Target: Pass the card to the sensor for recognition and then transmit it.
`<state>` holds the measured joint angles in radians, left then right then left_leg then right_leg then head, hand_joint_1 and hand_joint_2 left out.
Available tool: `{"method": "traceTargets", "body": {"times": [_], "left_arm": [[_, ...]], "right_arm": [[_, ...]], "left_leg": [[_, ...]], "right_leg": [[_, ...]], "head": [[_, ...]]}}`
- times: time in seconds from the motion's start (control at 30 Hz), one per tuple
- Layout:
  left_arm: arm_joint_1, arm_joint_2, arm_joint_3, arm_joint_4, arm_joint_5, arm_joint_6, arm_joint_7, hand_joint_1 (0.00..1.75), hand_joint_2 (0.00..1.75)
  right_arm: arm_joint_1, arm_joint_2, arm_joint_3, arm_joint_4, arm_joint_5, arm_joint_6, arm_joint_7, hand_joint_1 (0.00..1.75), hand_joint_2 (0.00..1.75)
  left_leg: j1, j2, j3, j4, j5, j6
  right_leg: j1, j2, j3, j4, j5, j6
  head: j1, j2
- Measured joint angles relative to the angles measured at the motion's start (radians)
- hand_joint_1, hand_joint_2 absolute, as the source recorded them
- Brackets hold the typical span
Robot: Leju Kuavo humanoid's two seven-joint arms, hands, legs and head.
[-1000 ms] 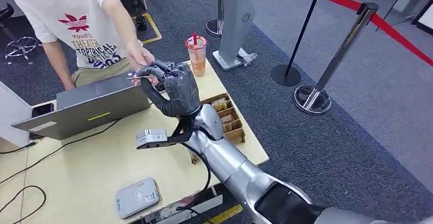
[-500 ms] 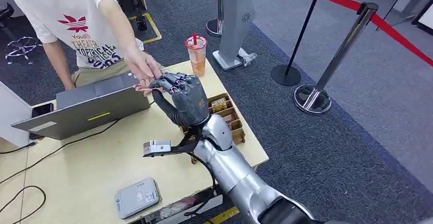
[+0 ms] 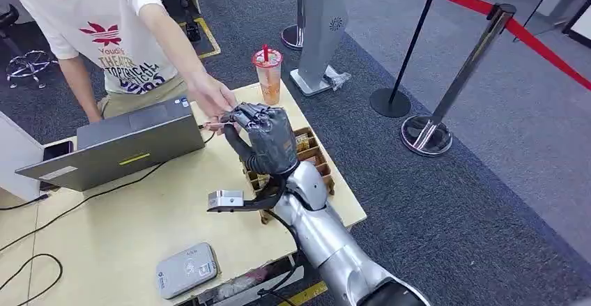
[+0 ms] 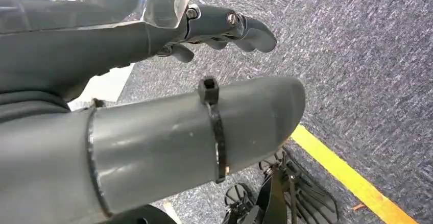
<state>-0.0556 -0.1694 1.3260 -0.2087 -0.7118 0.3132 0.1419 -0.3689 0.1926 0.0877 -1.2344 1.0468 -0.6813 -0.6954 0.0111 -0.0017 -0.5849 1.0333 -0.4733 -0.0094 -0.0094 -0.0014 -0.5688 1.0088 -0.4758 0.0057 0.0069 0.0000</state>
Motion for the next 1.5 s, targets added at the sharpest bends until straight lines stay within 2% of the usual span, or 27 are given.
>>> {"method": "traceTargets", "body": {"times": [0.07,0.1,0.13,0.17,0.73,0.8,1.07,1.17,1.27,1.33,1.37,1.4,1.43,1.47,1.5], "left_arm": [[0.000,0.000,0.000,0.000,0.000,0.000,0.000,0.00,0.00],[0.000,0.000,0.000,0.000,0.000,0.000,0.000,0.00,0.00],[0.000,0.000,0.000,0.000,0.000,0.000,0.000,0.00,0.00],[0.000,0.000,0.000,0.000,0.000,0.000,0.000,0.00,0.00],[0.001,0.001,0.016,0.008,0.014,0.005,0.002,0.00,0.00],[0.001,0.001,0.019,0.008,0.016,0.005,0.002,0.00,0.00],[0.001,0.000,0.030,0.010,0.033,0.008,0.002,0.00,0.00],[0.001,-0.001,0.045,0.014,0.040,0.008,0.002,0.00,0.00],[0.005,-0.004,0.051,0.014,0.051,0.008,0.000,0.00,0.00],[0.006,-0.005,0.056,0.014,0.054,0.009,-0.003,0.00,0.00],[0.006,-0.005,0.059,0.014,0.056,0.009,-0.006,0.00,0.00],[0.006,-0.006,0.064,0.014,0.057,0.009,-0.009,0.00,0.00],[0.006,-0.006,0.066,0.014,0.059,0.008,-0.010,0.00,0.00],[0.007,-0.008,0.070,0.014,0.061,0.008,-0.011,0.00,0.00],[0.009,-0.009,0.071,0.014,0.063,0.008,-0.012,0.00,0.00]], "right_arm": [[0.002,0.000,-0.003,-0.003,0.005,0.000,0.000,1.64,1.75],[0.003,0.000,-0.004,-0.005,0.011,0.000,0.000,1.29,1.75],[0.003,0.000,-0.005,-0.006,0.012,0.000,0.000,0.10,1.75],[0.004,0.000,-0.005,-0.007,0.012,0.000,0.000,0.00,1.75],[0.003,0.005,-0.016,0.012,0.020,0.000,0.000,0.00,1.75],[0.003,0.007,-0.016,0.014,-0.005,0.000,0.000,0.00,1.75],[-0.016,0.014,0.008,0.076,-0.257,0.000,0.000,0.00,1.75],[-0.035,0.010,0.048,0.137,-0.278,0.000,0.000,0.00,1.75],[-0.034,-0.003,0.059,0.146,-0.247,0.000,0.003,0.00,1.75],[-0.030,-0.013,0.061,0.145,-0.225,0.000,0.006,0.14,1.75],[-0.025,-0.018,0.061,0.140,-0.215,0.000,0.015,0.16,1.75],[-0.017,-0.024,0.061,0.131,-0.198,0.000,0.021,0.35,1.75],[-0.009,-0.030,0.061,0.122,-0.183,0.000,0.029,0.45,1.75],[0.004,-0.039,0.061,0.102,-0.159,0.000,0.043,0.47,1.75],[0.018,-0.048,0.060,0.087,-0.143,0.000,0.052,0.68,1.75]], "left_leg": [[0.000,0.000,0.000,0.000,0.000,0.000],[0.000,0.000,0.000,0.000,0.000,0.000],[0.000,0.000,0.000,0.000,0.000,0.000],[0.000,0.000,0.000,0.000,0.000,0.000],[0.000,0.000,0.000,0.000,0.000,0.000],[0.000,0.000,0.000,0.000,0.000,0.000],[0.000,0.000,0.000,0.000,0.000,0.000],[0.000,0.000,0.000,0.000,0.000,0.000],[0.000,-0.001,0.000,0.000,0.001,0.000],[0.000,-0.001,0.000,0.000,0.001,0.000],[0.000,-0.001,0.000,0.000,0.000,0.000],[0.000,-0.001,0.000,0.000,0.000,0.000],[0.000,-0.001,0.000,0.000,0.000,0.000],[0.000,-0.001,0.000,0.000,0.000,0.000],[0.000,-0.001,0.000,0.000,0.000,0.001]], "right_leg": [[0.000,0.000,0.000,0.000,0.000,0.000],[0.000,0.000,0.000,0.000,0.000,0.000],[0.000,0.000,0.000,0.000,0.000,0.000],[0.000,0.000,0.000,0.000,0.000,0.000],[0.000,0.000,0.000,0.000,0.000,0.000],[0.000,0.000,0.000,0.000,0.000,0.000],[0.000,0.000,0.000,0.000,0.000,0.000],[0.000,0.000,0.000,0.000,0.000,0.000],[0.000,-0.001,0.000,0.000,0.000,0.000],[0.000,0.000,0.000,0.000,0.000,0.000],[0.000,0.000,0.000,0.000,0.000,0.000],[0.000,0.000,0.000,0.000,0.000,0.000],[0.000,0.000,0.000,0.000,0.000,0.000],[0.000,-0.001,0.000,0.000,0.000,0.000],[0.000,-0.001,0.000,0.000,0.000,0.000]], "head": [[0.000,0.000],[0.000,0.000],[0.000,0.000],[0.000,0.000],[0.000,0.000],[0.000,0.000],[0.000,0.000],[0.000,0.000],[0.000,0.000],[0.000,0.000],[0.000,0.000],[0.000,0.000],[0.000,0.000],[0.000,0.000],[0.000,0.000]]}}
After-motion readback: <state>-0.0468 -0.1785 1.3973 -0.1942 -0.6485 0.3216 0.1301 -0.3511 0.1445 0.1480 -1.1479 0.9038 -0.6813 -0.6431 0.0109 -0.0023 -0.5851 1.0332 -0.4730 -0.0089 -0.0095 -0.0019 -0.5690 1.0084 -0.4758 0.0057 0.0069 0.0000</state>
